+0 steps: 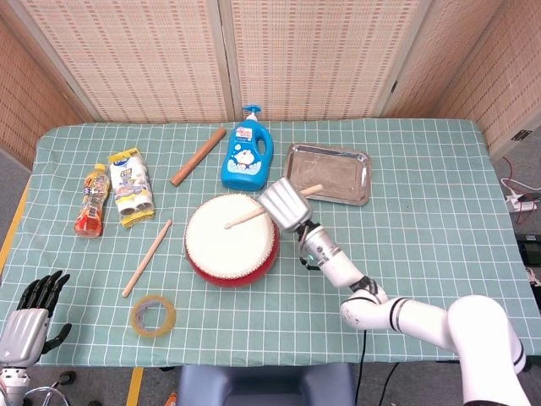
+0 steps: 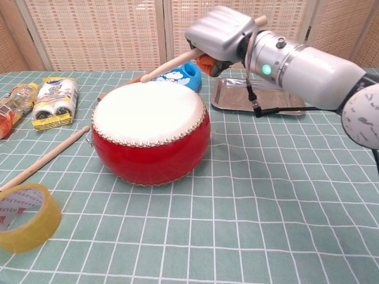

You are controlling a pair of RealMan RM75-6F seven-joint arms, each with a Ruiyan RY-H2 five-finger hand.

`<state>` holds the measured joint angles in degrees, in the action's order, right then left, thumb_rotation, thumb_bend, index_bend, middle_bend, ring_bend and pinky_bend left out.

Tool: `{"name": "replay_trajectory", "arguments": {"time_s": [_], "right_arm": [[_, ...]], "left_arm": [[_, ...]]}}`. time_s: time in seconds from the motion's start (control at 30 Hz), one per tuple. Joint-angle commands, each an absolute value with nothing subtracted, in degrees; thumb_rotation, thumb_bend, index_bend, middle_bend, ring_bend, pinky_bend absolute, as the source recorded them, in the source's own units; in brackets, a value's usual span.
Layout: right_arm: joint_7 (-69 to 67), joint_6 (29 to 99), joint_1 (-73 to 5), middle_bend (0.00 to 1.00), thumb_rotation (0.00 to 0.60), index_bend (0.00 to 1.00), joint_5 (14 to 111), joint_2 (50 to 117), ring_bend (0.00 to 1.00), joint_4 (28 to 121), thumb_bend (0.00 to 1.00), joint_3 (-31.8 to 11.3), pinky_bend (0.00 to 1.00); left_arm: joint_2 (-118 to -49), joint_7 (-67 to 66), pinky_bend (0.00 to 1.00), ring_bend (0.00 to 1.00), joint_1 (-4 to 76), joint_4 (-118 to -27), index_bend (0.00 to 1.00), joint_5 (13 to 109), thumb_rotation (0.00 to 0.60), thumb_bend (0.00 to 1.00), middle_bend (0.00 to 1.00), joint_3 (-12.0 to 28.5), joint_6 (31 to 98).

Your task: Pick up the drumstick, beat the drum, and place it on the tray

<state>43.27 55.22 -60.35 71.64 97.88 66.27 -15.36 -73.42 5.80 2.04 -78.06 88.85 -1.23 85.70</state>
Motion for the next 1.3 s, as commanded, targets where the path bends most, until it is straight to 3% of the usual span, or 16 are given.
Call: {"name": "replay_trajectory", "arguments": {"time_s": [0.03, 0.37, 0.63, 0.97, 1.3], "right_arm": [[45.92, 54.26, -61.94, 1.00, 0.600, 1.00, 70.67, 99.43, 1.00, 64.80, 0.65, -15.29, 1.00], [49.08, 53.89, -61.52, 1.00, 0.600, 1.00, 72.11, 100.08, 1.00, 61.00, 0.65, -11.58, 1.00], [32.46, 60.04, -59.63, 1.00, 0.600, 1.00, 72.06, 100.92, 1.00, 64.73, 0.69, -17.33, 1.00], [44.46, 53.41, -59.22, 1.00, 0.600, 1.00, 71.55, 100.17, 1.00, 60.56, 0.71, -10.47, 1.00], [31.86, 60.61, -58.82, 1.00, 0.600, 1.00, 74.77, 99.68, 1.00, 64.72, 0.71, -15.55, 1.00]], "left_arm": [[-73.67, 6.16, 0.01, 0.00, 1.95, -77.69, 0.03, 88.79, 0.600, 0.25, 0.00, -1.32, 85.68], [-73.96, 6.68, 0.01, 0.00, 1.86, -77.00, 0.03, 88.89, 0.600, 0.25, 0.00, -1.40, 85.84], [-73.82, 6.52, 0.01, 0.00, 1.79, -77.25, 0.03, 88.96, 0.600, 0.25, 0.00, -1.34, 86.15], [-73.85, 6.17, 0.01, 0.00, 1.86, -77.58, 0.03, 89.14, 0.600, 0.25, 0.00, -1.50, 86.02], [-73.74, 6.29, 0.01, 0.00, 1.81, -77.58, 0.03, 88.91, 0.600, 0.25, 0.00, -1.38, 86.05]]}}
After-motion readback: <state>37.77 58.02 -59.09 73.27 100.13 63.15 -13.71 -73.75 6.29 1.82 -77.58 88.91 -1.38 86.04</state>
